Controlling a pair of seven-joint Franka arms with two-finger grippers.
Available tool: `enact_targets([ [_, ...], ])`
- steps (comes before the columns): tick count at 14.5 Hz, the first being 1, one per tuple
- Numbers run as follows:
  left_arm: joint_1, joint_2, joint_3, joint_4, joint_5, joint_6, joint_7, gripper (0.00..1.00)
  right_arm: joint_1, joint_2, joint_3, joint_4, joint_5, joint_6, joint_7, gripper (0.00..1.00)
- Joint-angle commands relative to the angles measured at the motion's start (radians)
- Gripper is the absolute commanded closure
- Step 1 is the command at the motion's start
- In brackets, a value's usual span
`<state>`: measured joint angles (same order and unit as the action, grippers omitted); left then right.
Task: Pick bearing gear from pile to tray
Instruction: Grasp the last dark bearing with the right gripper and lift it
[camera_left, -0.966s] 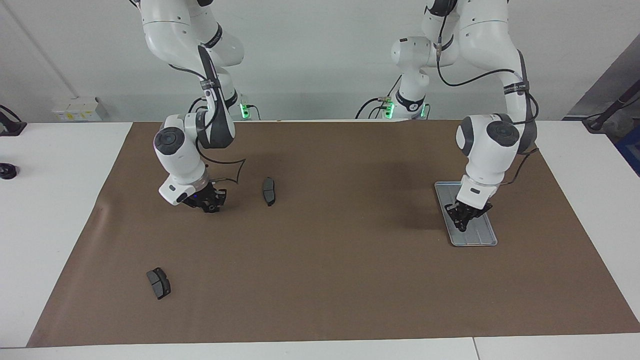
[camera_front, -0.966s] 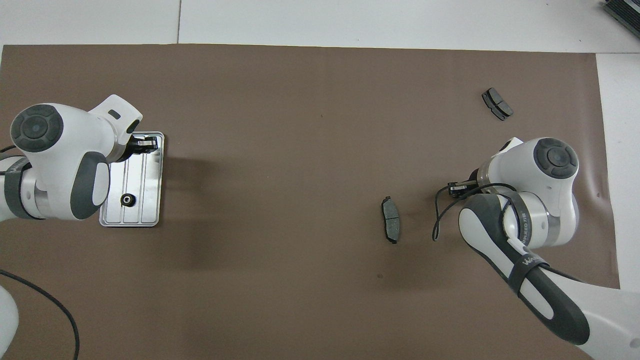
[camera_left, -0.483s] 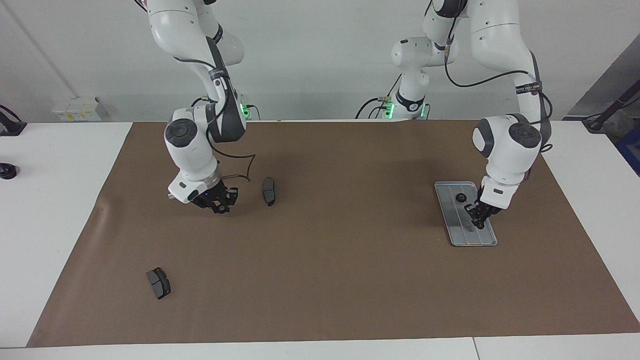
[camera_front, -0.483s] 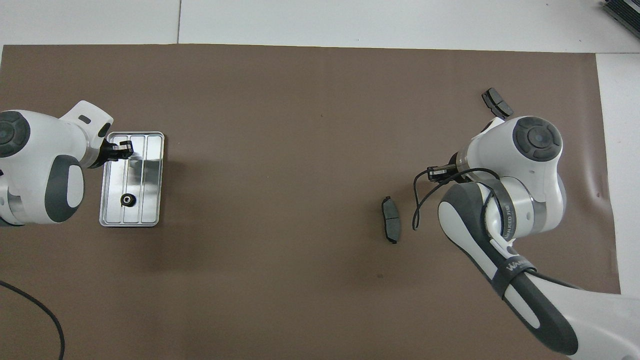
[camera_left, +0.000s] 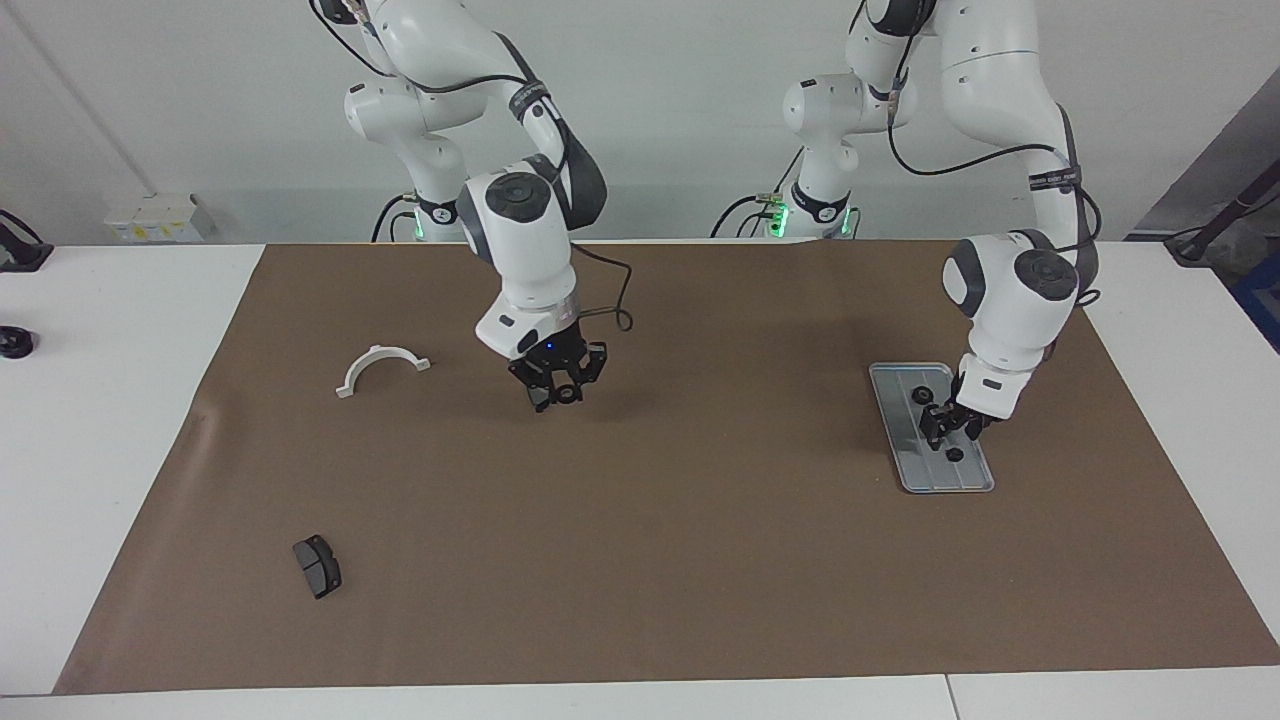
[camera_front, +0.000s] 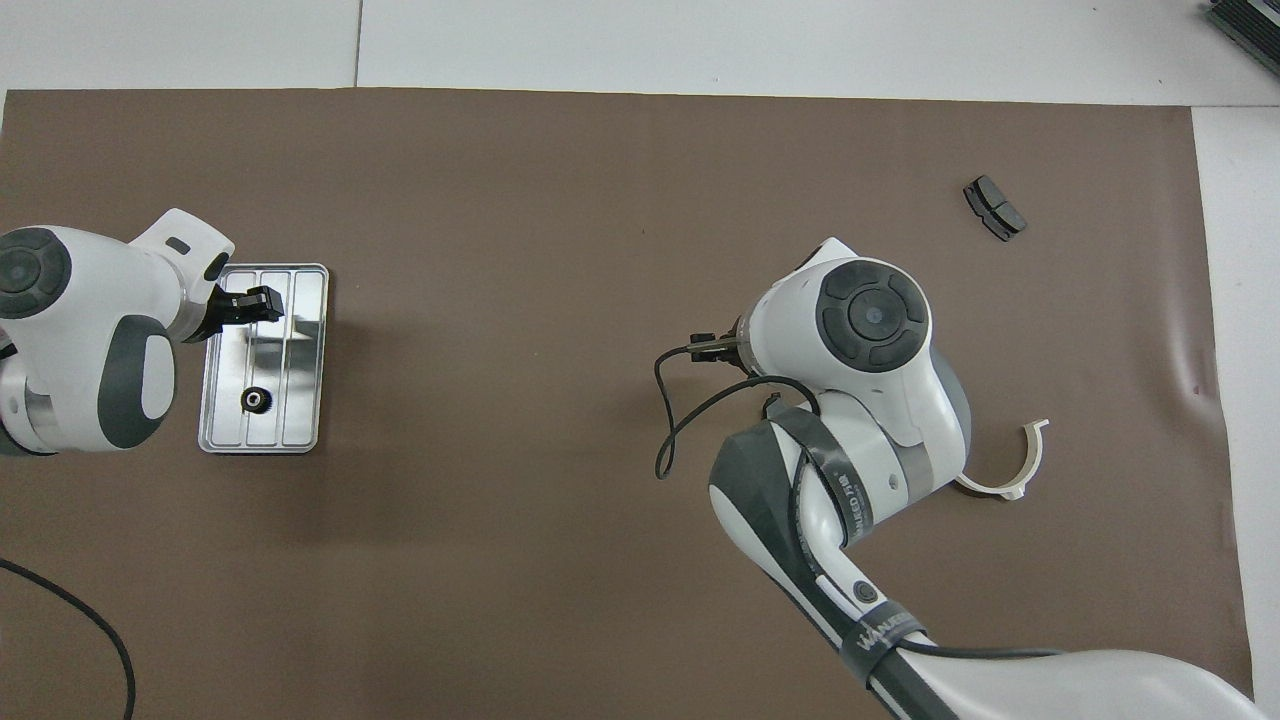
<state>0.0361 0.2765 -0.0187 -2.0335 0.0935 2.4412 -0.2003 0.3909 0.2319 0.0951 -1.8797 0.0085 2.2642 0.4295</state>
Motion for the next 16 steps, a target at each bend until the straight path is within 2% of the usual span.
enact_targets([
  [1, -0.004, -0.031, -0.007, -0.008, -0.001, 0.007, 0.002, 0.20, 0.064, 0.059, -0.002, 0.060, 0.057, 0.075, 0.043, 0.95],
  [3, -0.025, -0.069, -0.006, -0.005, -0.001, -0.008, 0.007, 0.11, 0.112, 0.101, -0.002, 0.073, 0.056, 0.164, 0.115, 0.96],
  [4, -0.030, -0.086, -0.007, -0.001, -0.001, -0.030, 0.024, 0.11, 0.132, 0.134, -0.002, 0.100, 0.054, 0.172, 0.130, 0.97],
  [6, -0.045, -0.132, -0.006, 0.024, -0.001, -0.098, 0.094, 0.07, 0.181, 0.237, -0.003, 0.189, 0.042, 0.175, 0.173, 0.98],
  [7, -0.045, -0.152, -0.007, 0.041, 0.000, -0.138, 0.126, 0.01, 0.204, 0.291, -0.005, 0.230, 0.036, 0.188, 0.193, 0.99],
  [9, -0.061, -0.199, -0.007, 0.076, 0.000, -0.223, 0.183, 0.00, 0.209, 0.357, -0.005, 0.264, -0.002, 0.244, 0.202, 1.00],
  [12, -0.065, -0.255, -0.015, 0.134, 0.000, -0.318, 0.216, 0.00, 0.200, 0.372, -0.005, 0.260, -0.048, 0.268, 0.199, 1.00],
  [14, -0.067, -0.250, -0.026, 0.258, -0.003, -0.455, 0.231, 0.00, 0.203, 0.369, -0.006, 0.249, -0.053, 0.262, 0.199, 1.00],
  [15, -0.067, -0.240, -0.026, 0.339, -0.020, -0.525, 0.237, 0.00, 0.203, 0.368, -0.006, 0.244, -0.053, 0.259, 0.199, 0.91],
  [16, -0.067, -0.234, -0.024, 0.408, -0.059, -0.577, 0.240, 0.00, 0.204, 0.369, -0.006, 0.240, -0.053, 0.258, 0.199, 0.73],
])
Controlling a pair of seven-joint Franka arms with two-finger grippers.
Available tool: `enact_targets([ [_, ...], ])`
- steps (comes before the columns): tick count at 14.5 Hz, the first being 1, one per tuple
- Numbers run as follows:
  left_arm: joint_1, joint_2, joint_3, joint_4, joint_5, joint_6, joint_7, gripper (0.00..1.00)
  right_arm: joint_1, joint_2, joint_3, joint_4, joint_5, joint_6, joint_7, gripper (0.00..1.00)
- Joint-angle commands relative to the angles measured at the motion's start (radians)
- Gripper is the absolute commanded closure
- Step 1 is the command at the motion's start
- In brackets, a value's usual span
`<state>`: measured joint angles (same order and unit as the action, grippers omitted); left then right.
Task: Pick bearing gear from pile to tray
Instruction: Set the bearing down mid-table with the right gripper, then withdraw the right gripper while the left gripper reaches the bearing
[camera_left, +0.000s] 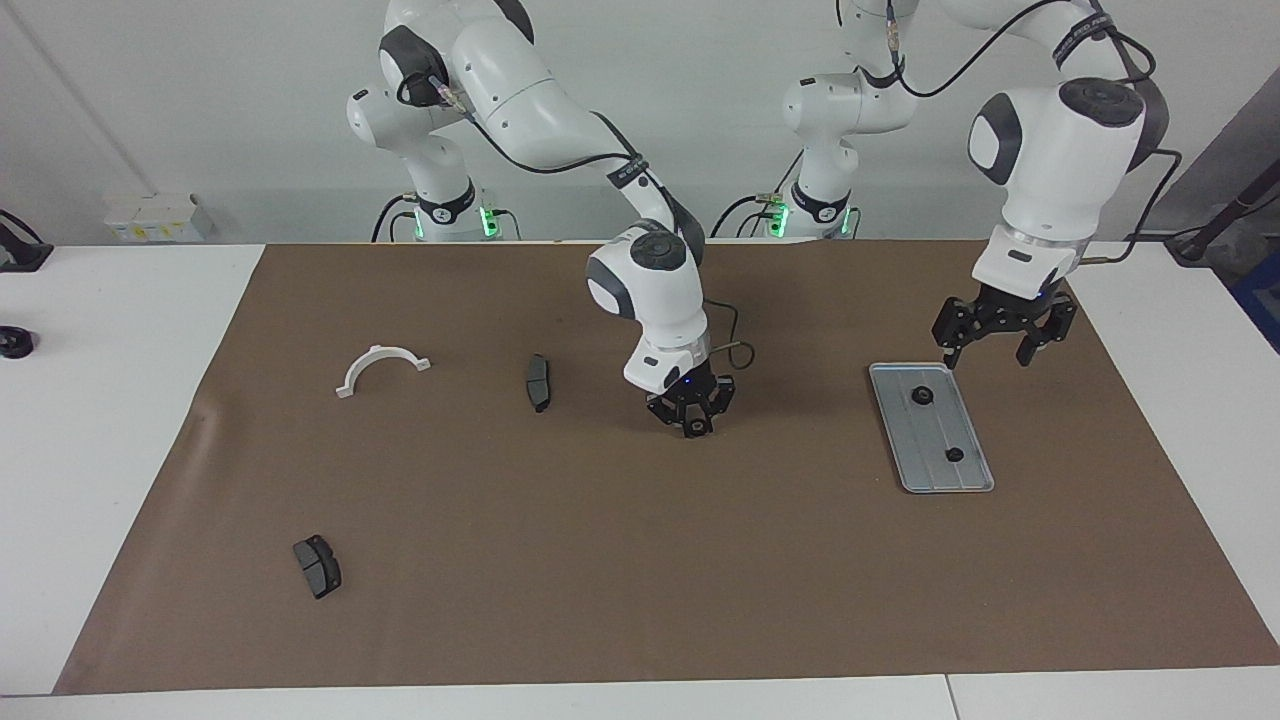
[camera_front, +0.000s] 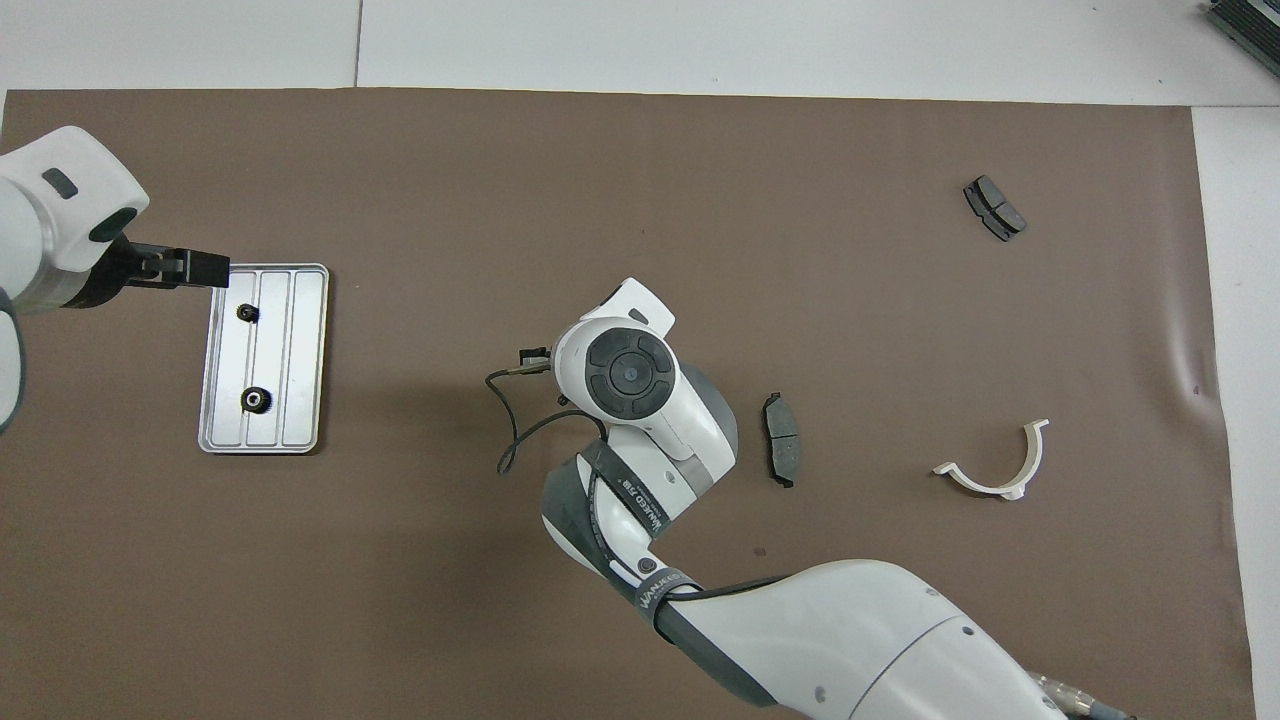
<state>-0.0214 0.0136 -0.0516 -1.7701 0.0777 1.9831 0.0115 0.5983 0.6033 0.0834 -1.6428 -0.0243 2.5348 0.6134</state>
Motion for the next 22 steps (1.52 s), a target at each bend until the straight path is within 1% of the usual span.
enact_targets([
  [1, -0.009, 0.037, 0.010, 0.190, -0.070, -0.157, 0.033, 0.00, -0.003, -0.004, 0.006, -0.005, -0.020, -0.013, 0.017, 0.56],
  [2, -0.009, 0.048, 0.009, 0.213, -0.075, -0.187, 0.035, 0.00, -0.003, -0.004, 0.006, -0.005, -0.020, -0.016, 0.017, 0.45],
  [3, -0.012, 0.045, 0.009, 0.221, -0.076, -0.208, 0.036, 0.00, -0.003, -0.005, 0.006, -0.002, -0.020, -0.017, 0.019, 0.39],
  [4, -0.014, 0.036, 0.009, 0.215, -0.076, -0.214, 0.042, 0.00, -0.006, -0.005, 0.006, 0.003, -0.019, -0.019, 0.020, 0.36],
  [7, -0.015, 0.002, 0.012, 0.180, -0.078, -0.247, 0.053, 0.00, -0.017, -0.008, -0.002, 0.029, -0.020, -0.066, 0.011, 0.36],
  [9, -0.017, -0.030, 0.012, 0.124, -0.078, -0.256, 0.045, 0.00, -0.073, -0.036, -0.002, 0.049, -0.023, -0.137, -0.009, 0.36],
  [10, -0.018, -0.040, 0.010, 0.114, -0.078, -0.257, 0.036, 0.00, -0.103, -0.077, -0.001, 0.049, -0.013, -0.183, -0.050, 0.36],
  [12, -0.026, -0.044, 0.010, 0.092, -0.078, -0.244, 0.028, 0.00, -0.182, -0.161, 0.007, 0.050, 0.007, -0.314, -0.153, 0.36],
  [14, -0.032, -0.043, 0.010, 0.087, -0.078, -0.225, 0.030, 0.00, -0.268, -0.229, 0.015, 0.090, 0.067, -0.451, -0.261, 0.36],
  [15, -0.044, -0.038, 0.010, 0.087, -0.078, -0.219, 0.028, 0.00, -0.308, -0.249, 0.013, 0.127, 0.087, -0.532, -0.312, 0.36],
  [17, -0.084, -0.018, 0.010, 0.087, -0.075, -0.196, 0.001, 0.00, -0.395, -0.272, 0.013, 0.210, 0.089, -0.678, -0.388, 0.36],
  [18, -0.112, 0.003, 0.010, 0.087, -0.072, -0.179, -0.031, 0.00, -0.435, -0.295, 0.012, 0.224, 0.087, -0.726, -0.411, 0.36],
  [21, -0.216, 0.067, 0.012, 0.092, -0.067, -0.126, -0.189, 0.00, -0.564, -0.391, 0.010, 0.224, 0.080, -0.844, -0.499, 0.36],
  [22, -0.259, 0.089, 0.012, 0.092, -0.064, -0.109, -0.230, 0.00, -0.590, -0.425, 0.007, 0.224, 0.076, -0.881, -0.521, 0.36],
])
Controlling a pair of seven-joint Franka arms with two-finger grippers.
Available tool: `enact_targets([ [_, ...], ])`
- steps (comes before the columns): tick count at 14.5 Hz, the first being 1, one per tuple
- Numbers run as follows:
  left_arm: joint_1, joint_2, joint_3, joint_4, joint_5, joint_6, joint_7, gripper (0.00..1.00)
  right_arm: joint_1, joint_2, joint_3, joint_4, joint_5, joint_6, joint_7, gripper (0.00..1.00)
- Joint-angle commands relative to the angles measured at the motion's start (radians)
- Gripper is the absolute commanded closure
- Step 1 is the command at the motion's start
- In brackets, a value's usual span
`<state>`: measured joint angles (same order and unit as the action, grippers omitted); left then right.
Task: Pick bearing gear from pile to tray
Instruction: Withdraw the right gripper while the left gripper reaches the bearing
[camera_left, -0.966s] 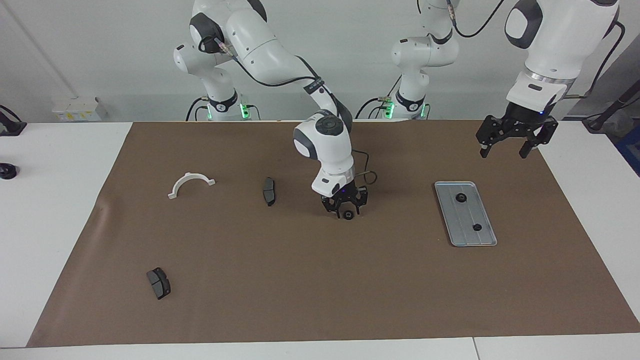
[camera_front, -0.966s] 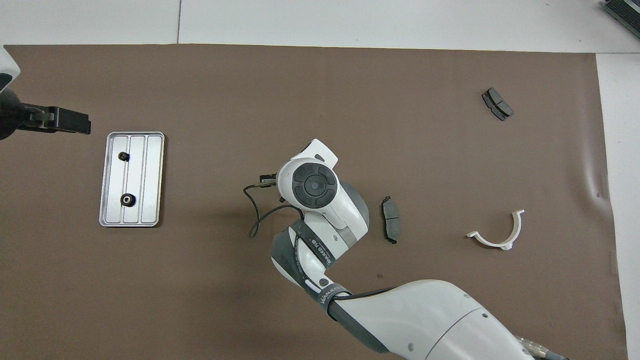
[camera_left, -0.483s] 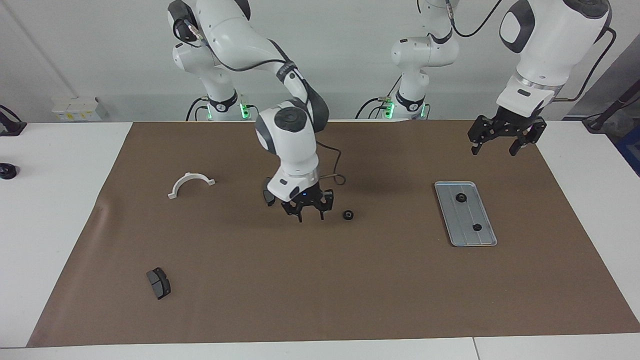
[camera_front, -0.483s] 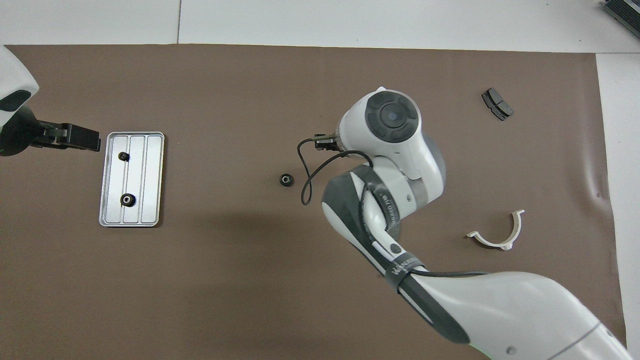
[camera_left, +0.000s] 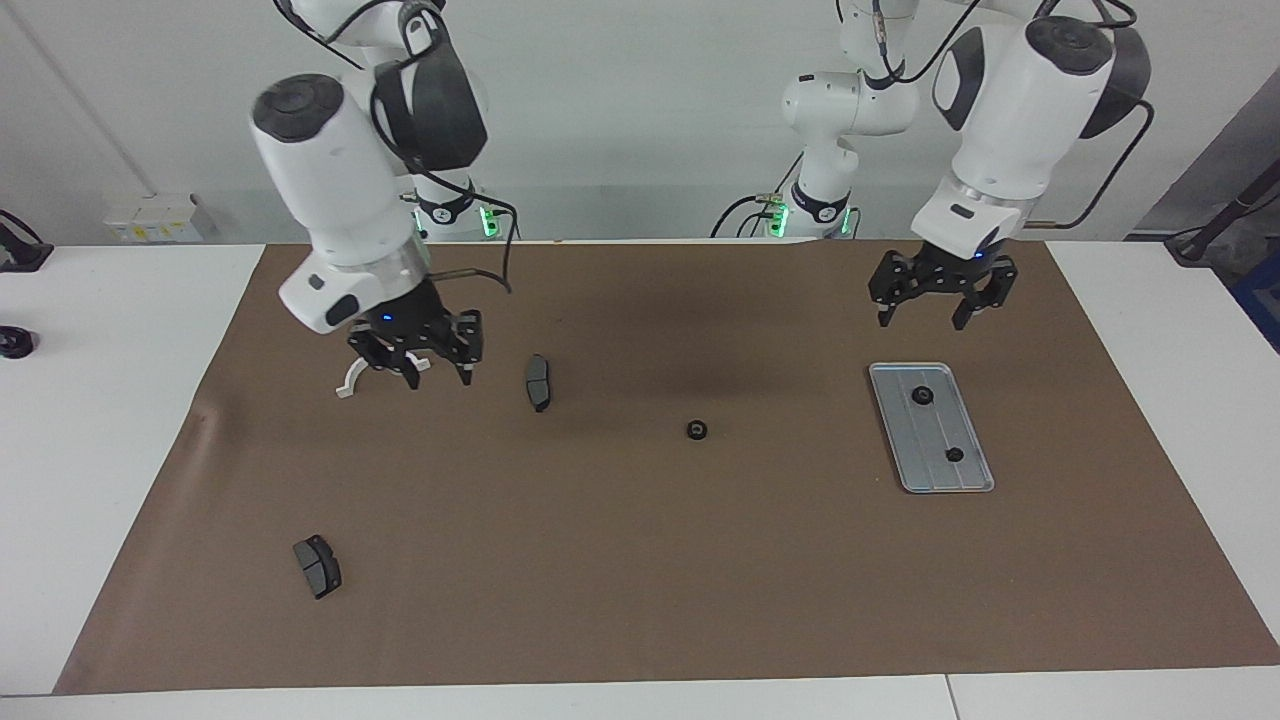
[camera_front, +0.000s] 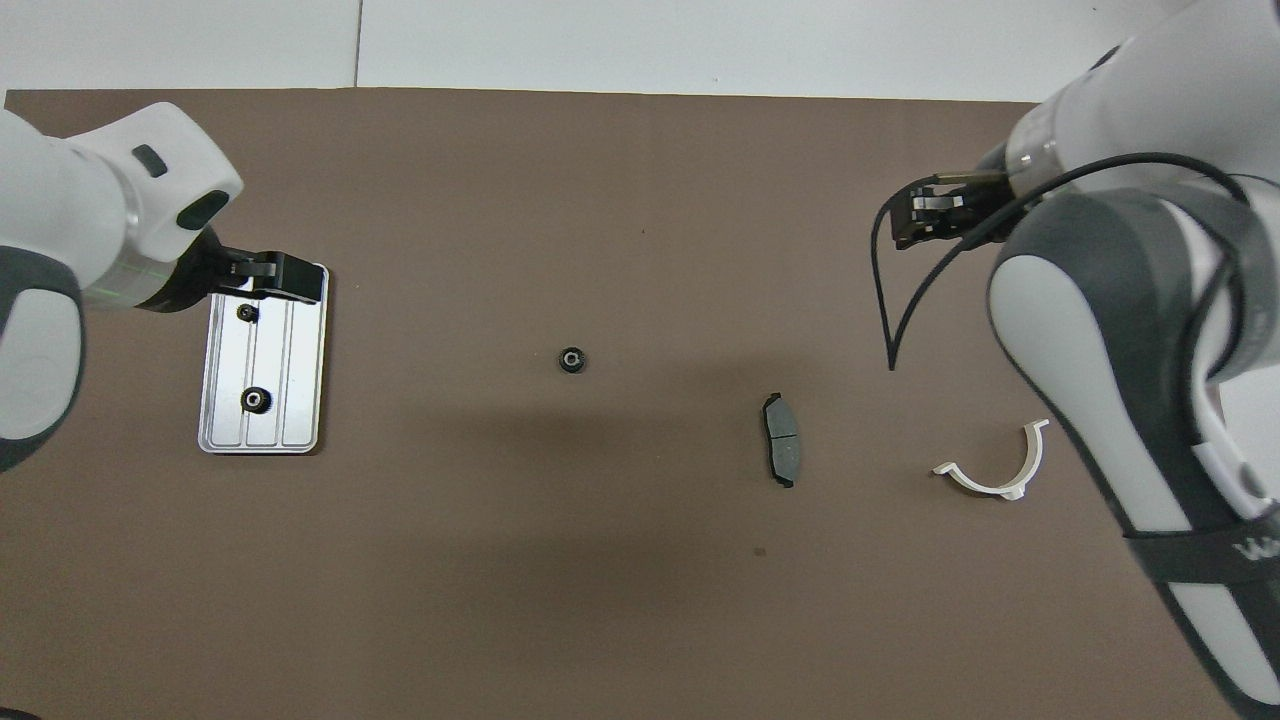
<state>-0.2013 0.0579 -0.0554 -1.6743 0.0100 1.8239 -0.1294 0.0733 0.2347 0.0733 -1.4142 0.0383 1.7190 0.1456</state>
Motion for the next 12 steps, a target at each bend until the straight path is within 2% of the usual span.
enact_targets([
  [1, -0.104, 0.068, 0.016, -0.007, 0.014, 0.070, -0.125, 0.00, -0.079, -0.095, 0.016, -0.006, 0.012, -0.099, -0.052, 0.36],
  [3, -0.162, 0.120, 0.016, -0.012, 0.018, 0.144, -0.192, 0.00, -0.101, -0.144, 0.016, -0.011, 0.012, -0.183, -0.044, 0.36],
  [5, -0.182, 0.134, 0.014, -0.022, 0.019, 0.184, -0.228, 0.00, -0.113, -0.188, 0.014, -0.035, 0.012, -0.225, -0.040, 0.34],
  [6, -0.208, 0.161, 0.016, -0.021, 0.018, 0.201, -0.245, 0.00, -0.130, -0.208, 0.016, -0.057, 0.012, -0.243, -0.041, 0.23],
  [7, -0.243, 0.218, 0.017, -0.010, 0.024, 0.222, -0.293, 0.00, -0.139, -0.228, 0.016, -0.092, 0.012, -0.258, -0.038, 0.18],
  [8, -0.271, 0.274, 0.019, -0.002, 0.053, 0.271, -0.343, 0.00, -0.144, -0.253, 0.014, -0.139, 0.012, -0.253, -0.041, 0.14],
  [10, -0.274, 0.309, 0.016, -0.022, 0.071, 0.360, -0.375, 0.00, -0.150, -0.293, 0.014, -0.222, 0.014, -0.207, -0.040, 0.01],
  [12, -0.282, 0.332, 0.012, -0.041, 0.067, 0.409, -0.386, 0.00, -0.145, -0.317, 0.016, -0.282, 0.014, -0.141, -0.040, 0.00],
])
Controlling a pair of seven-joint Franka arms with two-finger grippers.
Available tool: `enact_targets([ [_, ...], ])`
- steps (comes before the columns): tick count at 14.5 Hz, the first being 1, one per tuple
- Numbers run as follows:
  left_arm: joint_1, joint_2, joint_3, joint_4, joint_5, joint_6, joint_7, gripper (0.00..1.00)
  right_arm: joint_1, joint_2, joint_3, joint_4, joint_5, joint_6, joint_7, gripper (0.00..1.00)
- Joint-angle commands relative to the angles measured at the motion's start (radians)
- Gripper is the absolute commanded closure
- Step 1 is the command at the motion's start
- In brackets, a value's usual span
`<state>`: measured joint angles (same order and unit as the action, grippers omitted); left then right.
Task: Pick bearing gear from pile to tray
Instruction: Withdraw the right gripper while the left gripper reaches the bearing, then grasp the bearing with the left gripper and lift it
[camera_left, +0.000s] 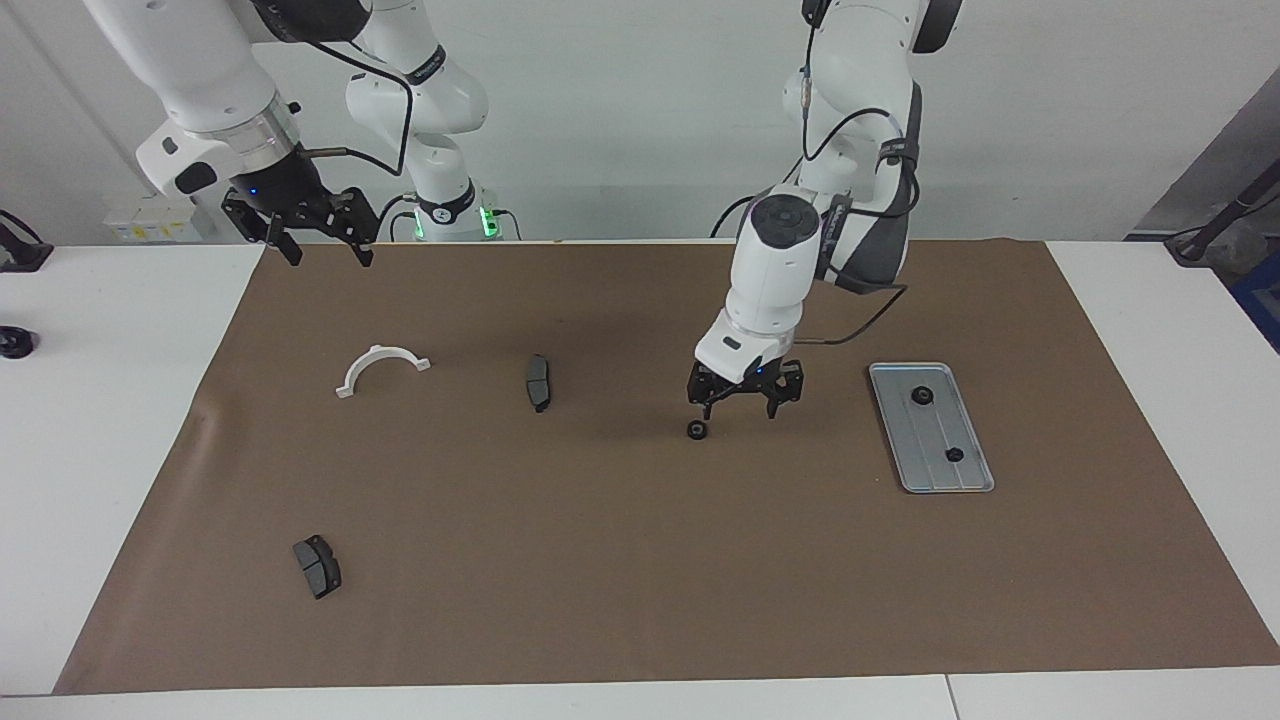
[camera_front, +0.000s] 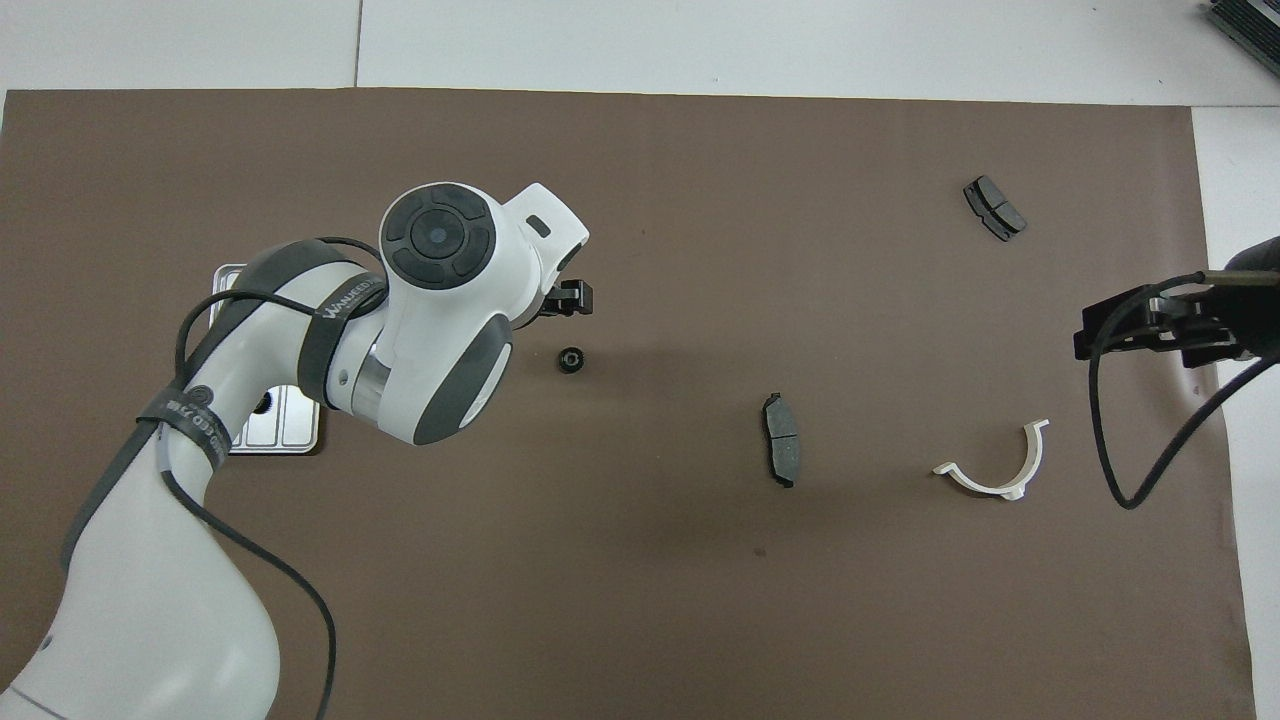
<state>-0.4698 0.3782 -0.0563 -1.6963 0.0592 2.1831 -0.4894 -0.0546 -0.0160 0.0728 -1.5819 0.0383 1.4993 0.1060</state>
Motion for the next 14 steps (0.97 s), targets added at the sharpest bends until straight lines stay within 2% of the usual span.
enact_targets([
  [1, -0.035, 0.013, 0.015, -0.061, 0.018, 0.093, -0.049, 0.00, -0.011, -0.073, 0.016, -0.131, 0.014, 0.116, -0.003, 0.00],
  [4, -0.064, 0.005, 0.015, -0.208, 0.018, 0.283, -0.075, 0.00, -0.019, -0.070, 0.015, -0.130, 0.011, 0.150, -0.008, 0.00],
  [6, -0.075, -0.002, 0.015, -0.252, 0.018, 0.306, -0.090, 0.02, -0.024, -0.068, 0.015, -0.127, 0.008, 0.151, -0.009, 0.00],
  [8, -0.078, -0.005, 0.015, -0.256, 0.018, 0.299, -0.103, 0.10, -0.022, -0.068, 0.015, -0.127, -0.036, 0.157, -0.014, 0.00],
  [12, -0.085, -0.012, 0.015, -0.266, 0.018, 0.293, -0.104, 0.35, -0.021, -0.068, 0.015, -0.128, -0.067, 0.164, -0.017, 0.00],
  [14, -0.087, -0.012, 0.016, -0.263, 0.018, 0.279, -0.109, 0.57, -0.018, -0.070, 0.015, -0.128, -0.093, 0.164, -0.017, 0.00],
])
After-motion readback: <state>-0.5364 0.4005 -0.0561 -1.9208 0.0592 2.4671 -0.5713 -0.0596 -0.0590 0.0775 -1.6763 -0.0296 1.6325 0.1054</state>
